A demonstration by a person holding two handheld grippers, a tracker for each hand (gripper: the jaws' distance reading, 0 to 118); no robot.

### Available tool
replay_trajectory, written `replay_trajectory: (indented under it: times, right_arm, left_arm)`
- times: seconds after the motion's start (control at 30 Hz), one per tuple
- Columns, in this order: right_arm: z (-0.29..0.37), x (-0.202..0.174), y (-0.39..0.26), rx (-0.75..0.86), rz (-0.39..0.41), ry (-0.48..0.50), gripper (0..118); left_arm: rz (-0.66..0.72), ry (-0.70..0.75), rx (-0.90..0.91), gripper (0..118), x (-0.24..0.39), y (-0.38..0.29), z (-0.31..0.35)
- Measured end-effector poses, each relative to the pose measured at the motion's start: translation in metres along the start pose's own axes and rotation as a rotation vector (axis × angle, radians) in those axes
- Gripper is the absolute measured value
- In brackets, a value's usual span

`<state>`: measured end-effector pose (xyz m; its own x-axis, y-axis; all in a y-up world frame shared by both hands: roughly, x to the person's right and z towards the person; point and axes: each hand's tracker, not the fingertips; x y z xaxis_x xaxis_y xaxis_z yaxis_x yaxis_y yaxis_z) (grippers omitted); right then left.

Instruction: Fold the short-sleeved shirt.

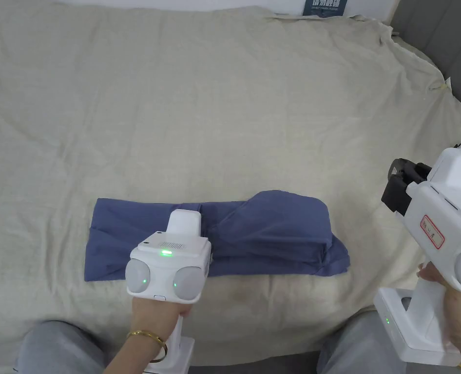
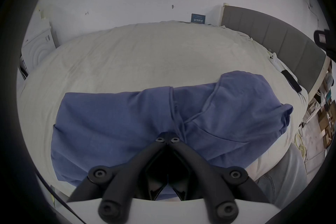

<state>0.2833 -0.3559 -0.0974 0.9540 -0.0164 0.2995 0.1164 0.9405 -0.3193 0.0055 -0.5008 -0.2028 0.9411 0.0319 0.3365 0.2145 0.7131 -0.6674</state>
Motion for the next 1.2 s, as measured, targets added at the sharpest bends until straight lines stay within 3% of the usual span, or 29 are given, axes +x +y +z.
replay_trajectory:
  times: [0.07,0.23,0.47,0.53,0.57,0.6,0.63,0.7,0.87,1.03,1.2]
  right_arm:
    - [0.000,-0.001,0.000,0.000,0.000,0.004,0]
    - [0.000,-0.004,0.000,-0.002,0.009,0.014,0]
    - [-0.004,-0.009,-0.002,-0.020,0.014,0.029,0]
    - [-0.005,-0.011,-0.003,-0.022,0.009,0.033,0]
    - [-0.005,-0.013,-0.003,-0.023,0.005,0.035,0]
    - [-0.006,-0.014,-0.002,-0.025,0.004,0.041,0]
    - [-0.007,-0.016,-0.002,-0.026,0.005,0.044,0]
    - [-0.008,-0.019,-0.002,-0.026,0.016,0.044,0]
    - [-0.013,-0.026,0.000,-0.038,0.028,0.054,0]
    - [-0.015,-0.031,0.000,-0.048,0.041,0.054,0]
    - [-0.015,-0.034,-0.001,-0.061,0.058,0.053,0]
  left_arm:
    - [0.013,-0.045,-0.016,0,0.001,0.004,0.004]
    - [0.290,-0.330,-0.020,0,-0.029,0.041,0.023]
    - [0.355,-0.340,0.005,0,-0.117,0.095,0.047]
    - [0.361,-0.361,-0.026,21,-0.146,0.099,0.049]
    - [0.359,-0.336,-0.033,41,-0.155,0.101,0.053]
    - [0.359,-0.332,-0.038,76,-0.167,0.101,0.055]
    - [0.357,-0.327,-0.053,96,-0.178,0.100,0.055]
    - [0.373,-0.317,-0.101,117,-0.198,0.096,0.053]
    - [0.513,-0.350,-0.183,117,-0.241,0.074,0.044]
    - [0.584,-0.358,-0.226,115,-0.247,0.048,0.028]
    - [0.592,-0.426,-0.277,93,-0.228,0.033,0.009]
